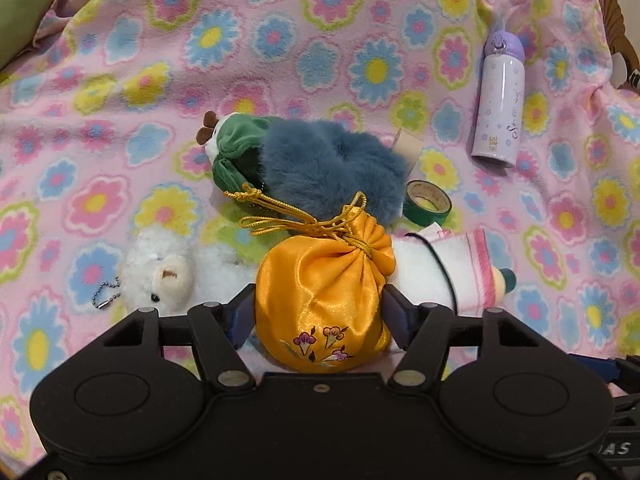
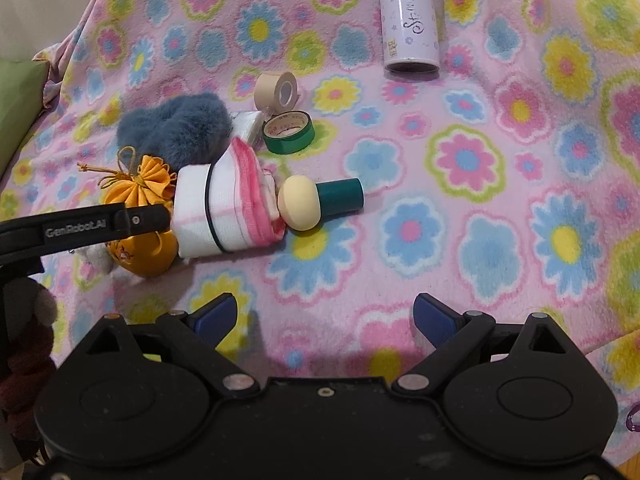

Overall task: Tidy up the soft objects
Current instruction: 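Close the left gripper on the orange satin drawstring pouch, then lift the orange pouch with the left gripper while the right gripper grasps the doll's wooden head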

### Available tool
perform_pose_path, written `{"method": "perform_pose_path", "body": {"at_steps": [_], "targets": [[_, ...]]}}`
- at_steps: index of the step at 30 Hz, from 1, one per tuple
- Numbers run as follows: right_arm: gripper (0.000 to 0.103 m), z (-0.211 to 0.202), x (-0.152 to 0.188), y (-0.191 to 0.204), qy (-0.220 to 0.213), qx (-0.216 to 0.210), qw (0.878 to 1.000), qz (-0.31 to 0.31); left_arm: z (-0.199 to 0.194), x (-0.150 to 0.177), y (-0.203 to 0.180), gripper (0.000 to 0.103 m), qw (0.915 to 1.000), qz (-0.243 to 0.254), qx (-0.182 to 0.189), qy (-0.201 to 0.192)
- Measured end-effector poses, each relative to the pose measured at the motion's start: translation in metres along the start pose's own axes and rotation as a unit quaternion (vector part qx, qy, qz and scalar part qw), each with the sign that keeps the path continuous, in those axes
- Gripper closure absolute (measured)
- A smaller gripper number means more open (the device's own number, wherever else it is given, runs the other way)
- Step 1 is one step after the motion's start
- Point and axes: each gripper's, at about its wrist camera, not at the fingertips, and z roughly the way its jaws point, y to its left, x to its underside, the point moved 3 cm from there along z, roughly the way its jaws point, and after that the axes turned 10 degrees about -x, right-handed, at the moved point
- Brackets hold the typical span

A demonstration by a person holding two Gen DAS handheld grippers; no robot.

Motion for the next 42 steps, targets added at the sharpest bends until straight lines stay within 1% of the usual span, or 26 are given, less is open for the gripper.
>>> {"method": "perform_pose_path", "body": {"at_steps": [5, 14, 22, 31, 34, 37, 42], "targets": [[0.008, -0.002, -0.001, 0.002, -0.004, -0.003, 1.000, -0.002, -0.015, -0.002, 0.004, 0.042, 0.9999, -0.010, -0.001, -0.008], [0.008, -0.007, -0.001, 0.006, -0.012, -0.002, 1.000, -0.005, -0.035, 0.004, 0.014, 0.042, 0.9998, -0.019, -0.002, -0.004], [0.008, -0.012, -0.007, 0.002, -0.037, 0.008, 0.999, -0.005, -0.047, 0.017, 0.020, 0.042, 0.9999, -0.008, -0.014, -0.001], [0.014, -0.006, -0.022, -0.007, -0.067, 0.033, 0.997, -0.008, -0.041, 0.026, 0.022, 0.042, 0.9997, -0.005, -0.019, 0.013], [0.014, -0.004, -0.026, -0.008, -0.072, 0.037, 0.997, -0.010, -0.037, 0.028, 0.023, 0.042, 0.9996, -0.006, -0.022, 0.017], [0.014, -0.003, -0.030, -0.005, -0.074, 0.029, 0.997, -0.010, -0.036, 0.029, 0.024, 0.042, 0.9995, -0.008, -0.024, 0.020], [0.014, -0.001, -0.031, 0.010, -0.080, 0.011, 0.996, -0.024, -0.034, 0.031, 0.025, 0.042, 0.9992, -0.010, -0.028, 0.026]]}}
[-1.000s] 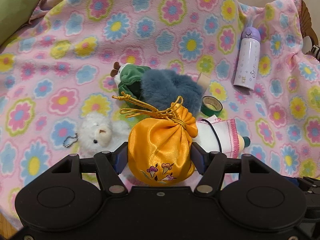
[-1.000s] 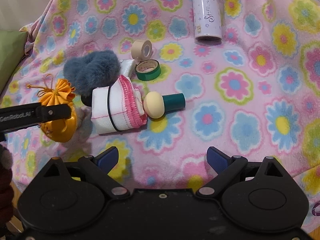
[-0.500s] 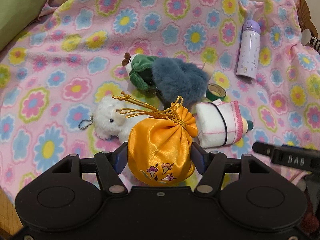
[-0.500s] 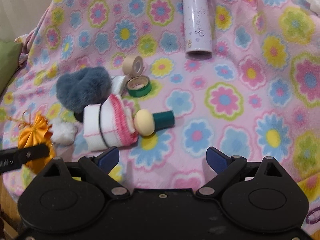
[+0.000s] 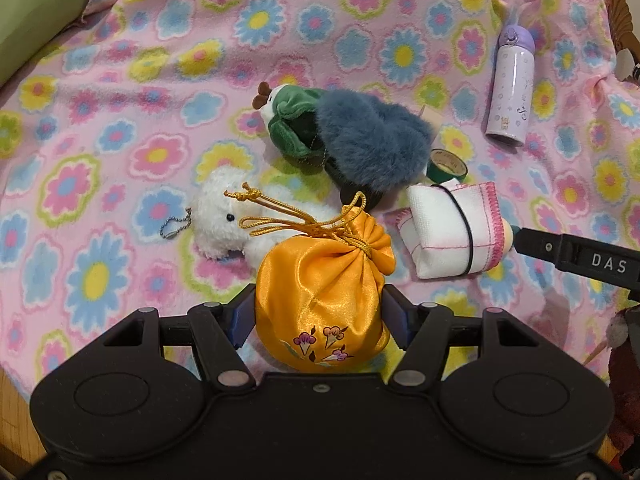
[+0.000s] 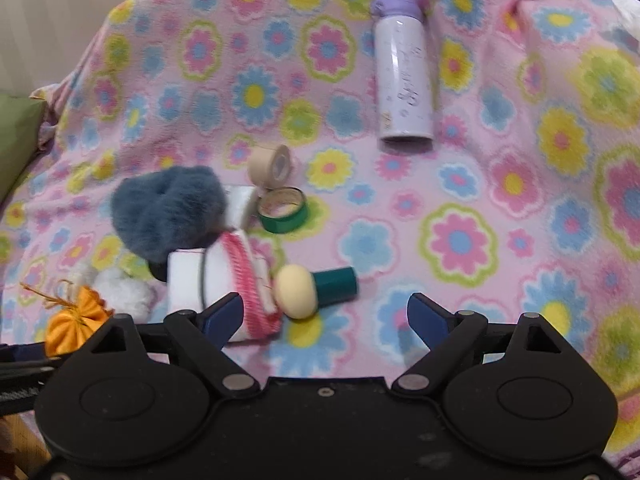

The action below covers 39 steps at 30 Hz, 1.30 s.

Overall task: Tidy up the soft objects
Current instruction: 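Lift the orange pouch with the left gripper while the right gripper grasps the doll's wooden head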

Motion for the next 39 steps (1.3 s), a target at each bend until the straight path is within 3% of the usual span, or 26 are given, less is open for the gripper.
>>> {"method": "perform_pose_path", "body": {"at_steps": [7, 18, 32, 39], "targets": [[0.013, 0.005, 0.000, 0.021, 0.000, -0.012, 0.999, -0.032, -0.002, 0.003, 0.002, 0.042, 1.0000, -0.003, 0.001, 0.003], [0.013, 0.005, -0.006, -0.021, -0.010, 0.047, 0.999, 0.024, 0.001, 0.004, 0.001, 0.042, 1.0000, 0.000, -0.002, 0.000], [0.014, 0.037, -0.005, -0.015, 0.013, 0.038, 0.999, -0.018, 0.004, 0.003, 0.001, 0.042, 1.0000, 0.000, -0.003, 0.003], [0.014, 0.048, -0.010, -0.017, 0.012, 0.013, 1.000, -0.019, 0.005, 0.002, 0.000, 0.042, 1.0000, 0.000, -0.004, 0.002]]}}
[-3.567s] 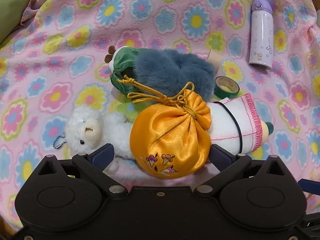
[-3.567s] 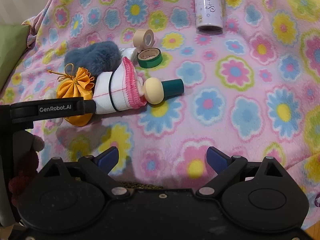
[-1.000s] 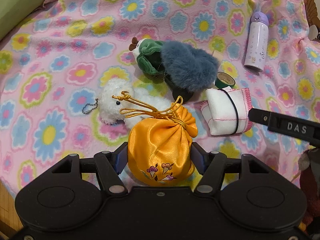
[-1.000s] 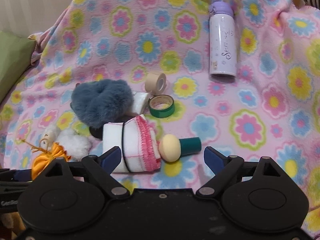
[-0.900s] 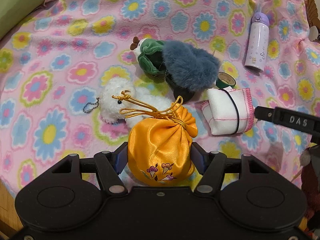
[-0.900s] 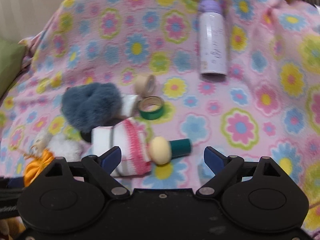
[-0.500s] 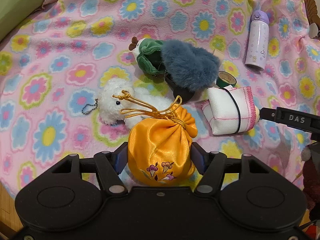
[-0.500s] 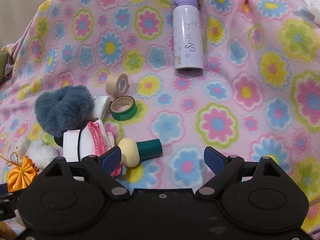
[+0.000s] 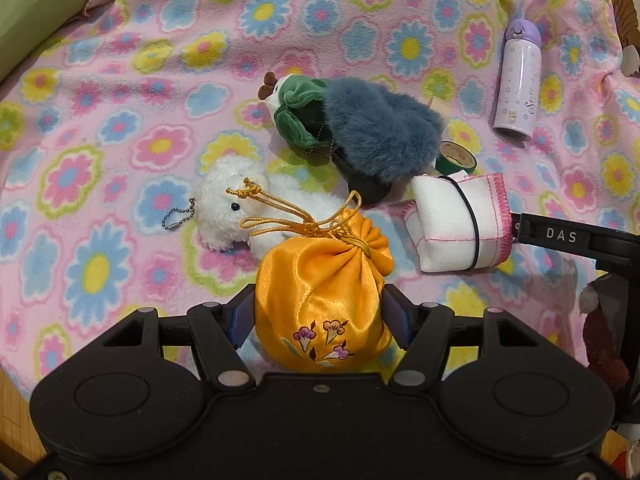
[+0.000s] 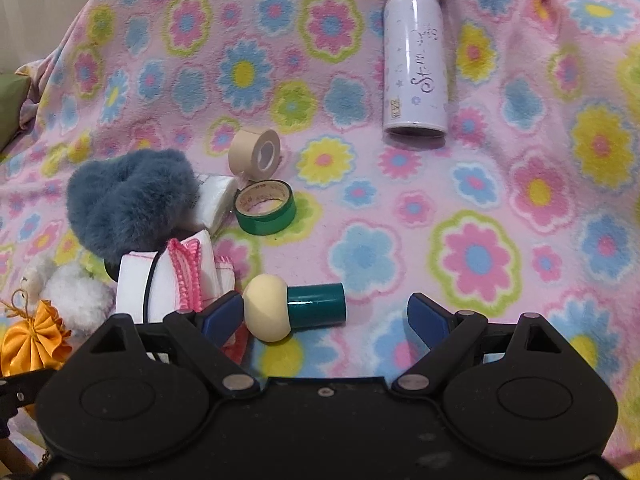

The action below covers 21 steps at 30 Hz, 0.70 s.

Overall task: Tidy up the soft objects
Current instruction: 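Lift the orange pouch with the left gripper while the right gripper grasps the doll's wooden head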

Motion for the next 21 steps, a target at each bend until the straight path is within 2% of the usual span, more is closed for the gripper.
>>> {"method": "perform_pose_path", "body": {"at_steps": [6, 9, 11, 13, 16, 19, 21], "targets": [[0.014, 0.0081, -0.0024, -0.0020, 0.006, -0.018, 1.000, 0.017, 0.0021, 0.0000, -0.0006, 0.042, 1.0000, 0.000, -0.003, -0.002], [0.022, 0.0093, -0.0031, -0.0014, 0.002, -0.029, 0.999, 0.023, 0.0026, 0.0000, -0.0012, 0.042, 1.0000, 0.002, -0.005, -0.003], [0.035, 0.0087, -0.0035, -0.0004, 0.000, -0.044, 0.999, 0.025, 0.0029, 0.0000, -0.0008, 0.042, 1.0000, 0.002, -0.006, -0.003], [0.040, 0.0081, -0.0037, 0.0012, -0.002, -0.054, 0.998, 0.026, 0.0025, 0.0001, -0.0015, 0.042, 1.0000, 0.002, -0.006, -0.003], [0.040, 0.0077, -0.0027, 0.0021, -0.002, -0.054, 0.998, 0.027, 0.0024, 0.0001, -0.0013, 0.042, 1.0000, 0.001, -0.006, -0.003], [0.032, 0.0073, -0.0017, 0.0005, -0.011, -0.042, 0.999, 0.024, 0.0017, 0.0004, -0.0014, 0.042, 1.0000, 0.001, -0.005, -0.003], [0.032, 0.0085, -0.0013, -0.0007, -0.014, -0.040, 0.999, 0.017, 0.0017, 0.0004, -0.0014, 0.042, 1.0000, 0.001, -0.005, -0.003]]}}
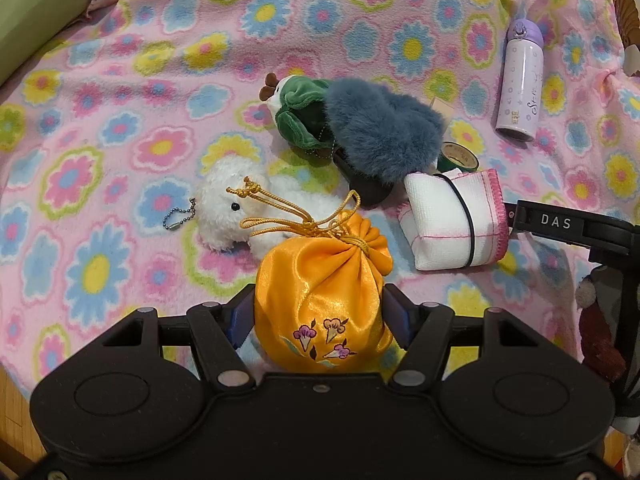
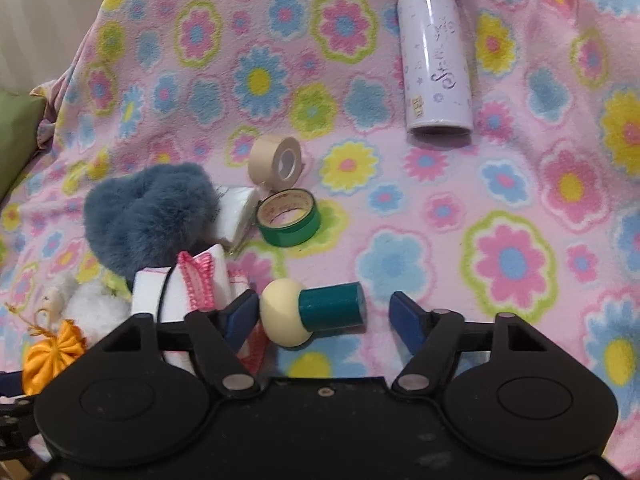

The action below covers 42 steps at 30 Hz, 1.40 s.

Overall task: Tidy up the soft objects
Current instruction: 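Lift the orange pouch with the left gripper while the right gripper grasps the doll's wooden head, then carry the orange pouch and the doll toward the woven basket with both grippers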

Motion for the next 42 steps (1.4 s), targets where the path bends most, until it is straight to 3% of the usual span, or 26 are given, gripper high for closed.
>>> {"method": "perform_pose_path", "body": {"at_steps": [3, 5, 21, 42], "targets": [[0.036, 0.003, 0.000, 0.000, 0.006, -0.013, 1.000, -0.008, 0.000, 0.000, 0.001, 0.042, 1.0000, -0.002, 0.000, 0.000], [0.046, 0.003, -0.001, 0.002, 0.008, -0.027, 1.000, -0.008, -0.001, 0.000, 0.001, 0.042, 1.0000, -0.003, 0.000, 0.000], [0.046, -0.036, -0.007, -0.004, -0.035, -0.008, 0.999, 0.017, -0.016, 0.003, 0.002, 0.042, 0.9999, -0.007, 0.002, -0.012], [0.045, -0.131, 0.026, 0.022, -0.078, -0.050, 0.996, 0.017, -0.067, 0.020, 0.003, 0.042, 0.9992, -0.007, -0.001, -0.040]]}}
